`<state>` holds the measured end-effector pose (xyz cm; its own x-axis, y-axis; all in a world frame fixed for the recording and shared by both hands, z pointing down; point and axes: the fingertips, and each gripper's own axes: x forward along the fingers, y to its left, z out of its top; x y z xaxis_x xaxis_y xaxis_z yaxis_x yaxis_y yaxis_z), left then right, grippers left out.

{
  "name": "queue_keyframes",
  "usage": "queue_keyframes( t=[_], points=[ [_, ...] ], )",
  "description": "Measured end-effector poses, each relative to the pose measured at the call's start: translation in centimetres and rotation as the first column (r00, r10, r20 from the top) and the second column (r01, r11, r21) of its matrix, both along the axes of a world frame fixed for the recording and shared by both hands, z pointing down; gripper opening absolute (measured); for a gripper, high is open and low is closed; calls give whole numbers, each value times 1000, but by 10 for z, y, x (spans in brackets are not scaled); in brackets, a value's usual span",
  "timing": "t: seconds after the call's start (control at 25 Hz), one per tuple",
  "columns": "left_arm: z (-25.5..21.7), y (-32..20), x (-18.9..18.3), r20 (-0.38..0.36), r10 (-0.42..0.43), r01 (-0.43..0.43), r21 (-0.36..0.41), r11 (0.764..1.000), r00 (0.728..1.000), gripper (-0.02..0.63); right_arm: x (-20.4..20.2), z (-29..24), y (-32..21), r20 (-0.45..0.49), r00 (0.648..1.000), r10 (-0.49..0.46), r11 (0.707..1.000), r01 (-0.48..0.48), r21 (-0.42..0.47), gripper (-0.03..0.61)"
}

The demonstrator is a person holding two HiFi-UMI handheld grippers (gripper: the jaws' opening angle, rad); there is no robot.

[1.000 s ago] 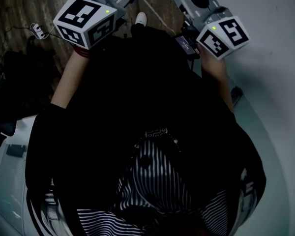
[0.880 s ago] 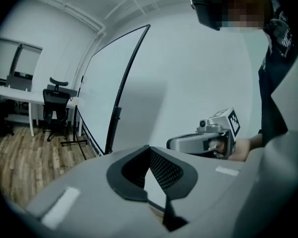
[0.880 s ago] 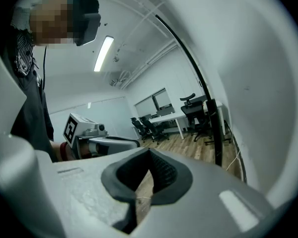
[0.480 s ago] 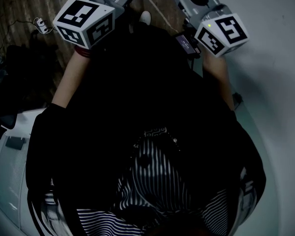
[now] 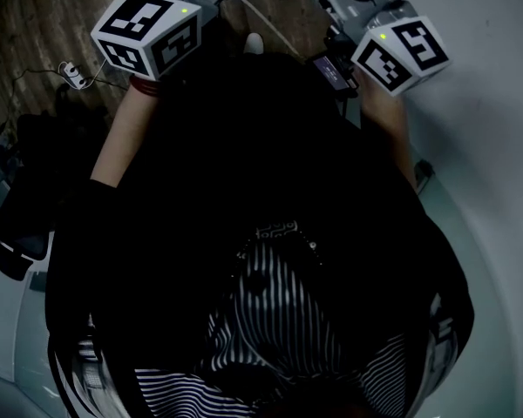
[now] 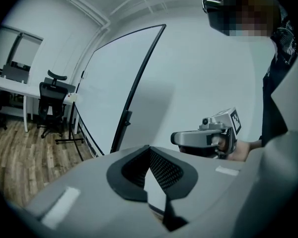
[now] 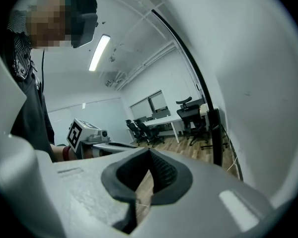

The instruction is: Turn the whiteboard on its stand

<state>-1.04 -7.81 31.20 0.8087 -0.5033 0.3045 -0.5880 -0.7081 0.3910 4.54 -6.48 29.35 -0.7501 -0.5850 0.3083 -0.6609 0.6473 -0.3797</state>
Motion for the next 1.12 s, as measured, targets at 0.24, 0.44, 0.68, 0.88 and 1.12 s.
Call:
queue_keyframes(
  t=[0.24,0.44,0.68,0.88,1.12],
  points=[
    [-7,-10,12,-13,25,-24,38,999,1000,2,6,-3,-2,22,999,27,1000,-27,-10,2],
    [-10,-12,18,1,67,-67,62,996,998,2,6,-5,-4,13,999,46,999,-46,6,2],
    [-13,-16,21,5,93,-94,86,992,996,2,10,-4,-8,8,997,71,997,-71,21,2],
    [-11,-20,22,9,115,-116,95,989,993,2,10,-5,-11,4,996,86,995,-86,43,0],
    [-11,-22,29,15,159,-160,124,979,987,2,14,-6,-16,-7,994,110,991,-110,74,0]
  ],
)
